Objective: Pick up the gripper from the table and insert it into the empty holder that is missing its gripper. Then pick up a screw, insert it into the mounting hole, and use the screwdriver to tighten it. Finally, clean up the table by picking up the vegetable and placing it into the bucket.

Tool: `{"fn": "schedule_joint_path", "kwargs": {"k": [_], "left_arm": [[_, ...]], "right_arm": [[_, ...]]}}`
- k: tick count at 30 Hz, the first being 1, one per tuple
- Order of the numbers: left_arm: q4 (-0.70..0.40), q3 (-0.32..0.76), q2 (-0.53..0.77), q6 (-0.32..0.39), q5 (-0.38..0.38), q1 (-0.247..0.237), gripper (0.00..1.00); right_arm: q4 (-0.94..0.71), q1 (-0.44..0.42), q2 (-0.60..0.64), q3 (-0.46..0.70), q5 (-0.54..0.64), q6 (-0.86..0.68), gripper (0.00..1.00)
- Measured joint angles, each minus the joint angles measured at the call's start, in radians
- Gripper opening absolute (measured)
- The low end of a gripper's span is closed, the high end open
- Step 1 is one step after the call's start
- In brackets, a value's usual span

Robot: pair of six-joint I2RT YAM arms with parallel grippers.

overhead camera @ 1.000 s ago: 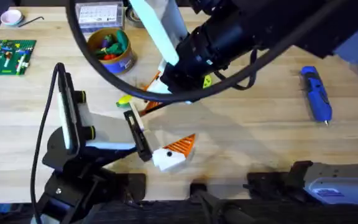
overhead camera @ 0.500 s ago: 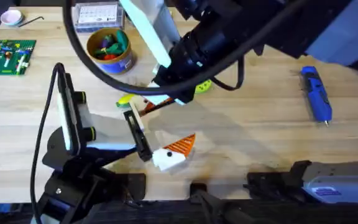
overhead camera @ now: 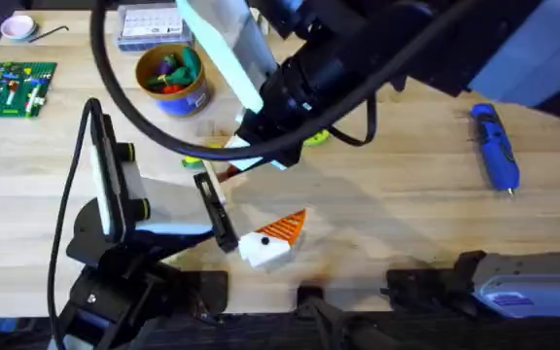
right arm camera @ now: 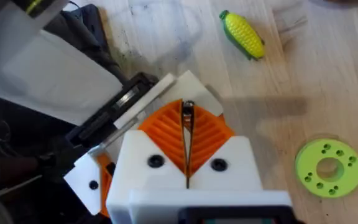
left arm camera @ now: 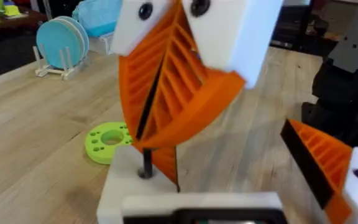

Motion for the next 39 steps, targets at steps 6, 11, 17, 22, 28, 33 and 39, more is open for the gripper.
{"fn": "schedule_joint_path", "kwargs": {"k": [6, 11, 17, 22, 28, 33, 39], "left_arm": [[0.0, 0.0, 0.0, -0.001, 0.0, 0.0, 0.993], [-0.001, 0.0, 0.0, -0.005, 0.0, 0.0, 0.993], [-0.001, 0.0, 0.0, -0.008, -0.001, 0.0, 0.993], [-0.001, 0.0, 0.0, -0.007, -0.001, 0.0, 0.993], [0.0, 0.0, 0.0, -0.006, -0.001, 0.0, 0.993], [0.0, 0.0, 0.0, 0.0, -0.001, 0.0, 0.993], [0.0, 0.0, 0.0, 0.001, -0.001, 0.0, 0.993]], "right_arm": [[-0.005, 0.0, 0.008, 0.006, -0.001, 0.0, 0.006], [-0.008, 0.0, 0.013, 0.012, -0.005, 0.0, 0.006], [-0.057, 0.0, 0.013, 0.023, -0.005, 0.0, 0.006], [-0.058, 0.0, 0.013, 0.024, -0.005, 0.0, 0.006], [-0.062, 0.0, 0.013, 0.028, 0.01, 0.0, 0.006], [-0.064, 0.002, 0.013, 0.033, 0.024, 0.0, 0.006], [-0.063, 0.015, 0.013, 0.034, 0.033, 0.0, 0.006]]}}
